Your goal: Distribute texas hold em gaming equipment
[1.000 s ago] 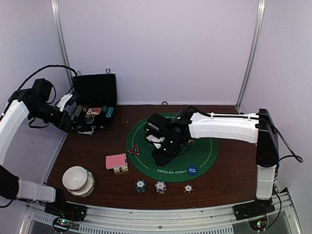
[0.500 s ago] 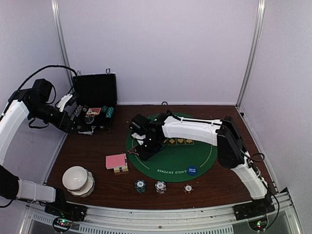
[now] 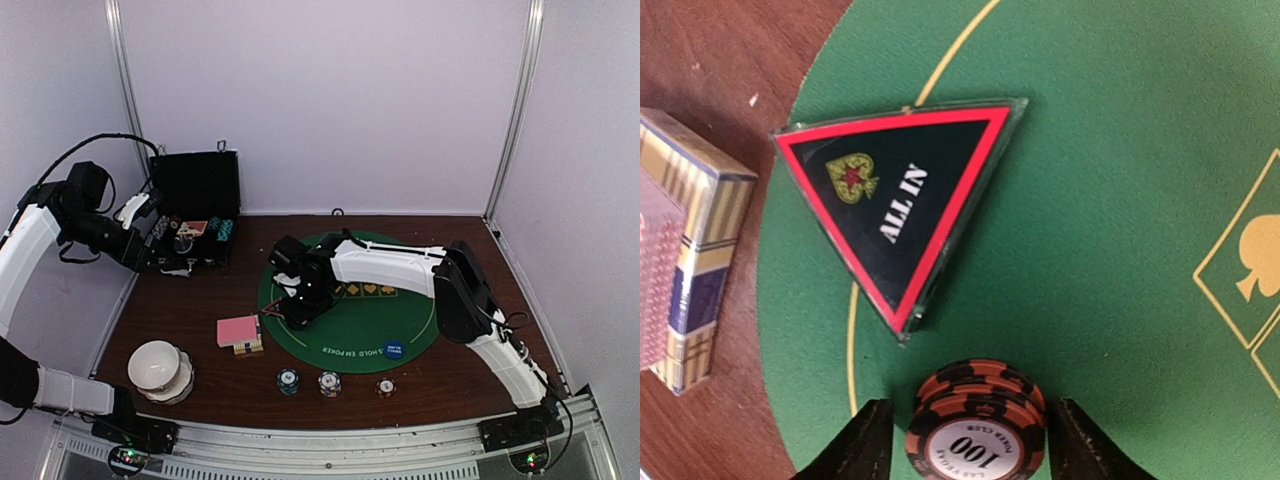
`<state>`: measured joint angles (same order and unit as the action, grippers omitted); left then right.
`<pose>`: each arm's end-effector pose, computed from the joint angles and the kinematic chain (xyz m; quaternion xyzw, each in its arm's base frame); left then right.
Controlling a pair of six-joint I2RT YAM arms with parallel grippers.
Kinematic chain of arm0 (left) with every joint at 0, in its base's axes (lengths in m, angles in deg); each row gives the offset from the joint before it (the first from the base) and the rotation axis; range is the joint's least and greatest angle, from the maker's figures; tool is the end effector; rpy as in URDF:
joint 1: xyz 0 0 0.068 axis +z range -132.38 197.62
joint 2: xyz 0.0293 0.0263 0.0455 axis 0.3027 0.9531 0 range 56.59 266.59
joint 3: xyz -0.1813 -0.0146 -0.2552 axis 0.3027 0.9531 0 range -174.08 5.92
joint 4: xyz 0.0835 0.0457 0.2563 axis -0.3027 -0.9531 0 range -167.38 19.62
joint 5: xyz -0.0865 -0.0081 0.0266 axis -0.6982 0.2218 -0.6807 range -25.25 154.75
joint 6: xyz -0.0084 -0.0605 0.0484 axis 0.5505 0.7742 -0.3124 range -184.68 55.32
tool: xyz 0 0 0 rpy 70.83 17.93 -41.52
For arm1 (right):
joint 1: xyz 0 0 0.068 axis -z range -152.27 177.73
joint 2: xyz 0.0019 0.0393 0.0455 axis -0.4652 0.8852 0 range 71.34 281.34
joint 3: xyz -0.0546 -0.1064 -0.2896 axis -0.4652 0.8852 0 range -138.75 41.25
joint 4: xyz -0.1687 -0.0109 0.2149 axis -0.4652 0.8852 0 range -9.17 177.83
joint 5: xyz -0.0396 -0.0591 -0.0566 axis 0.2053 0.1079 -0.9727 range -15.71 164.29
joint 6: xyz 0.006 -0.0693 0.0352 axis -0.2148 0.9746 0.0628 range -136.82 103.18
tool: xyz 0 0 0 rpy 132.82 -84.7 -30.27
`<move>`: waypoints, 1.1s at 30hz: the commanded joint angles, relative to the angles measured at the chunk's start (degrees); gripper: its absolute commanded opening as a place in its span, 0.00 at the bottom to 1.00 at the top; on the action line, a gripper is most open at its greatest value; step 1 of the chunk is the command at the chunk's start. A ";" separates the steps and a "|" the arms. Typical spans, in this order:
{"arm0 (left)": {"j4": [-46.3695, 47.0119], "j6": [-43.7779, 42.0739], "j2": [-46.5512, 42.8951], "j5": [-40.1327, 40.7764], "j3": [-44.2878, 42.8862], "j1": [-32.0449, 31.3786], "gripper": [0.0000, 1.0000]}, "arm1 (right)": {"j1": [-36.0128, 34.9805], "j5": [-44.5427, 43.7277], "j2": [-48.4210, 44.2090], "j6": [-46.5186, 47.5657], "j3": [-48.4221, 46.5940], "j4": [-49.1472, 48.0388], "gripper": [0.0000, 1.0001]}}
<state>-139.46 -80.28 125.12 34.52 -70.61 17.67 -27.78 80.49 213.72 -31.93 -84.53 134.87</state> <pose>0.2186 -0.0332 0.3782 0.1910 0.9174 -0.2173 0.2732 0.3184 0.4761 0.1517 -0.3484 0.9207 0.1405 0.1062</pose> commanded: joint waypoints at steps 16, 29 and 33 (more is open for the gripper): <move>-0.11 -1.03 -0.04 -0.44 -1.96 0.39 0.97 | 0.37 -4.59 -21.23 1.45 12.64 4.44 0.69; -0.62 -1.54 0.16 -0.17 -1.91 0.38 0.97 | -1.70 -0.79 -50.37 -11.32 58.19 -0.60 0.86; -0.66 -1.46 0.12 -0.25 -1.87 0.45 0.98 | -3.18 0.92 -50.67 -12.92 62.88 -4.46 0.89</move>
<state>-139.85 -80.96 125.15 34.54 -71.35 17.67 -29.51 79.18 164.87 -41.22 -24.35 135.50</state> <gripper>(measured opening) 0.976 0.883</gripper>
